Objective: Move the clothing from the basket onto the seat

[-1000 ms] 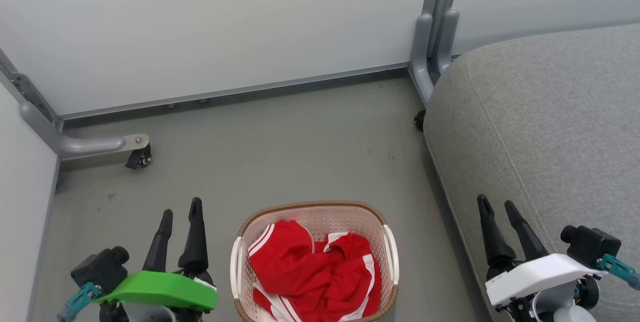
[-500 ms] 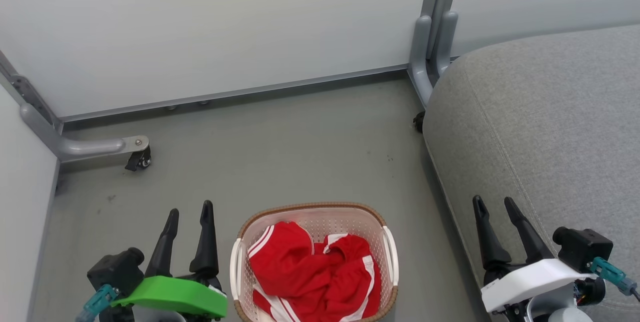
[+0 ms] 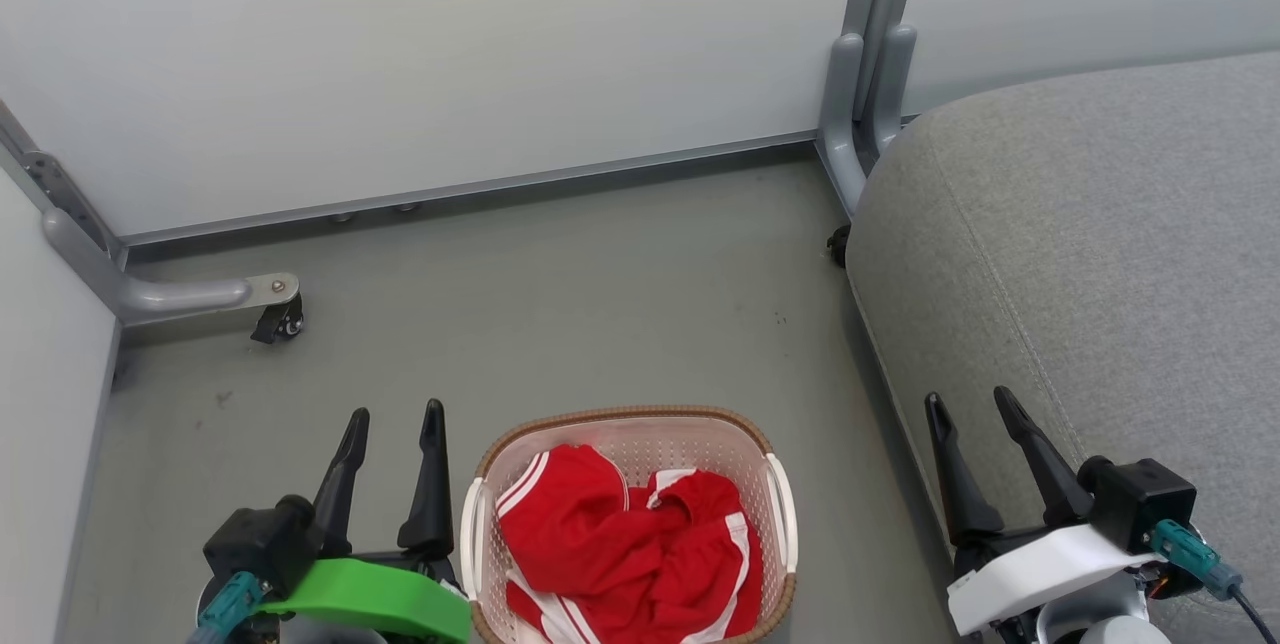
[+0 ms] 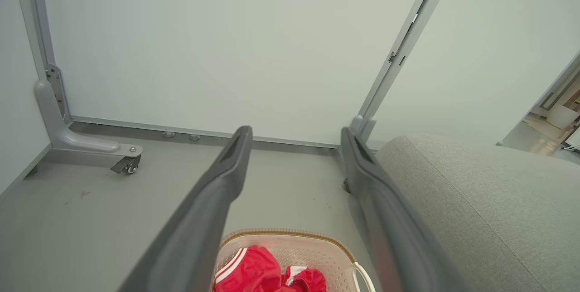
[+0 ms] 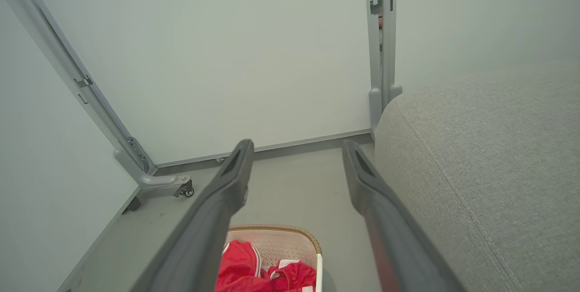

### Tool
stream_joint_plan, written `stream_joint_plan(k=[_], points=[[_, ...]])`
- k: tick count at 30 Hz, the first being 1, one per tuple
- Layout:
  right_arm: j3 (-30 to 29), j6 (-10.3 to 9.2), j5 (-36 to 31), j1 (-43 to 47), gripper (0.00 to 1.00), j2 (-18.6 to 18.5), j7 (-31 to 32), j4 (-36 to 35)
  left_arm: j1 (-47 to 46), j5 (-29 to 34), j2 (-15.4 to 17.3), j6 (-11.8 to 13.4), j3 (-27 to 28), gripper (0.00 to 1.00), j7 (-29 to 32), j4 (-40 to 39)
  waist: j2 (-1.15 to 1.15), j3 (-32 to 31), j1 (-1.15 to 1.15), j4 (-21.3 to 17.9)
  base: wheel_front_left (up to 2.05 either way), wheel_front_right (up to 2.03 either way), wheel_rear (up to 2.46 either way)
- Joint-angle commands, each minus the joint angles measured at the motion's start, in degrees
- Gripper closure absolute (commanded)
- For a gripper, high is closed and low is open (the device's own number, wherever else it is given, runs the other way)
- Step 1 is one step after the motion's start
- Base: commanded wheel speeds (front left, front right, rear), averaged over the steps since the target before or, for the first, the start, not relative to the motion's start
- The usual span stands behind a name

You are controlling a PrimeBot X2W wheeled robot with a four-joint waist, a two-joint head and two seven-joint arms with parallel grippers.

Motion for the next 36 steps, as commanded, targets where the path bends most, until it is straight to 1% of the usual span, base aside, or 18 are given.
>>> stream_joint_plan(k=[1,18,36], points=[[0.2,0.01,-1.7,0.6,0.0,-0.3,-0.6,-0.7,0.5,1.7,0.4,0.1,-0.2,0.0,-0.5,-0.6,0.07,0.0,0.0,0.0,0.0,0.0,0.0],[0.0,0.02,-9.5,1.3,0.0,-0.4,-2.5,-1.6,1.2,9.0,0.5,0.6,-1.6,0.0,-2.4,-0.9,0.09,-0.4,0.0,0.2,0.0,0.0,0.0],[1.1,0.01,-16.4,2.2,0.0,-0.5,-4.2,-1.9,2.0,13.9,0.5,0.9,-2.1,0.0,-4.1,-0.4,0.1,-0.6,0.0,0.5,0.0,0.0,0.0]])
